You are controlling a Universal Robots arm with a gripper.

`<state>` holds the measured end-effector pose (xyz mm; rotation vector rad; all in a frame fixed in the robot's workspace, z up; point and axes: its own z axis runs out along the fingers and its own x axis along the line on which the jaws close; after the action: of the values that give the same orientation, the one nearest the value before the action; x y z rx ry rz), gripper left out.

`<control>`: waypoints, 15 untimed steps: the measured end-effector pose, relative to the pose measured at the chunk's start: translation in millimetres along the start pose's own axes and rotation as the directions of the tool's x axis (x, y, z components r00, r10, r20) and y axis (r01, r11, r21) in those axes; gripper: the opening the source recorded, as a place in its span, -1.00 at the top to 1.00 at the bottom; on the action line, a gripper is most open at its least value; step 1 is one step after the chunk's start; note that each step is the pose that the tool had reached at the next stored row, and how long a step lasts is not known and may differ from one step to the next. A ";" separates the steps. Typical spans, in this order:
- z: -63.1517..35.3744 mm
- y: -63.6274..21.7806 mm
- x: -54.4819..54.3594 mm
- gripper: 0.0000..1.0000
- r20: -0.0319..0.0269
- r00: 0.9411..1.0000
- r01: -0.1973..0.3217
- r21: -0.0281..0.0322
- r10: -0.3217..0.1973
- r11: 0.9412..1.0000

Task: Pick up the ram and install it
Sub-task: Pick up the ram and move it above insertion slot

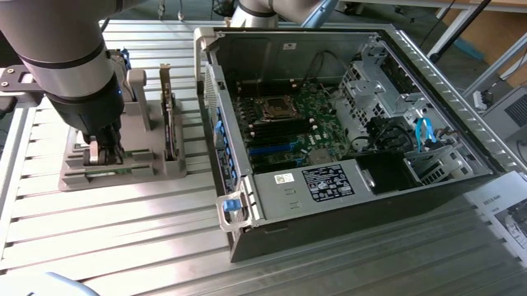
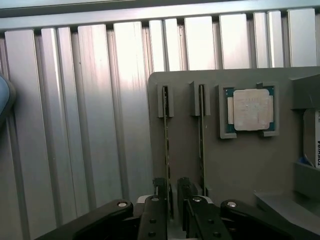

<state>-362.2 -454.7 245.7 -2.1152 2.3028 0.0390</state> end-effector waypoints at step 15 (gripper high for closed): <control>13.7 -0.1 0.4 0.52 0.000 1.000 0.000 0.000 0.000 1.000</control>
<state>-362.2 -454.7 231.9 -2.1152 2.3029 0.0390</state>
